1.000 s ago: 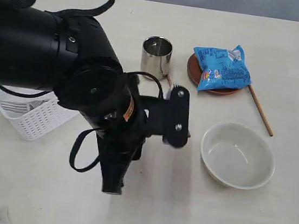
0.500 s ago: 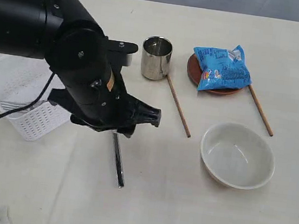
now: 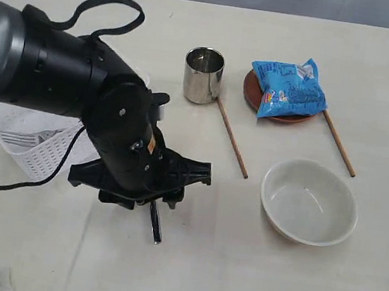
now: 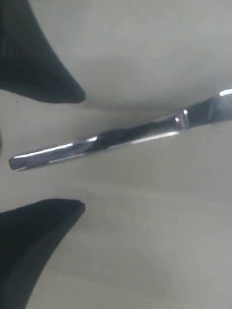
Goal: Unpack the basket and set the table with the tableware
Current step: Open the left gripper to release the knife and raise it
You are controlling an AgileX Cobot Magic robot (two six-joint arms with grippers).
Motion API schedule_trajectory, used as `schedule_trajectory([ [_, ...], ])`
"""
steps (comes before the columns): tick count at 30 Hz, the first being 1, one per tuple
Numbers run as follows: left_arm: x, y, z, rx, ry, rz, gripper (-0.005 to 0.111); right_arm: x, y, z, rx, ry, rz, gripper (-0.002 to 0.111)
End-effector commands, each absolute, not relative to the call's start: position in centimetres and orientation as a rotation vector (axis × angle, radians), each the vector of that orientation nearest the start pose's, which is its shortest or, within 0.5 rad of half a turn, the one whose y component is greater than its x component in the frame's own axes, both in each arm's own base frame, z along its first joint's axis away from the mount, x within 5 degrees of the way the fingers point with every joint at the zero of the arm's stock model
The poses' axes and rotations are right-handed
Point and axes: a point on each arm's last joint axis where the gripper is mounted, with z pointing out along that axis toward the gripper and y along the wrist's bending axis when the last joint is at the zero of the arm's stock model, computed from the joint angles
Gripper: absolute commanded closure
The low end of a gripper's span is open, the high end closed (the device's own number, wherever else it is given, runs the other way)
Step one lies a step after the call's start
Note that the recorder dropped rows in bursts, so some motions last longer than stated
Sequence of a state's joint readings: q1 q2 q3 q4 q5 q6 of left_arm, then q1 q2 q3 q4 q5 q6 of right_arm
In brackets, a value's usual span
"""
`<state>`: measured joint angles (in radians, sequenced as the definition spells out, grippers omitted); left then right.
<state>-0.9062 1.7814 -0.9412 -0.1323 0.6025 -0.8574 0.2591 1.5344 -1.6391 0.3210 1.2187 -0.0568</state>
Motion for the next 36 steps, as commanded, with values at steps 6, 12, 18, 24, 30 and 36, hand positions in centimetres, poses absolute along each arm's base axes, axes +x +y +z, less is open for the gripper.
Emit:
schedule_trajectory([
  [6,18.4,-24.8,13.7,-0.164,3.031,-0.388,0.051,29.8,10.6,40.5,-0.362,2.56,0.524,0.109],
  [12,18.0,-24.4,13.2,-0.293,3.052,-0.374,0.061,29.7,10.6,40.5,-0.362,2.56,0.527,0.109],
  [18,17.9,-24.3,13.0,-0.324,3.044,-0.381,0.091,29.7,10.7,40.5,-0.36,2.558,0.549,0.109],
  [24,18.0,-24.4,12.4,-0.342,3.053,-0.382,0.1,29.7,10.8,40.6,-0.358,2.557,0.567,0.109],
  [30,17.9,-24.3,11.6,-0.222,3.084,-0.333,0.071,29.7,10.8,40.6,-0.358,2.557,0.567,0.109],
  [36,18.1,-23.9,11.5,-0.042,3.065,-0.26,0.084,29.7,10.8,40.6,-0.371,2.553,0.563,0.109],
])
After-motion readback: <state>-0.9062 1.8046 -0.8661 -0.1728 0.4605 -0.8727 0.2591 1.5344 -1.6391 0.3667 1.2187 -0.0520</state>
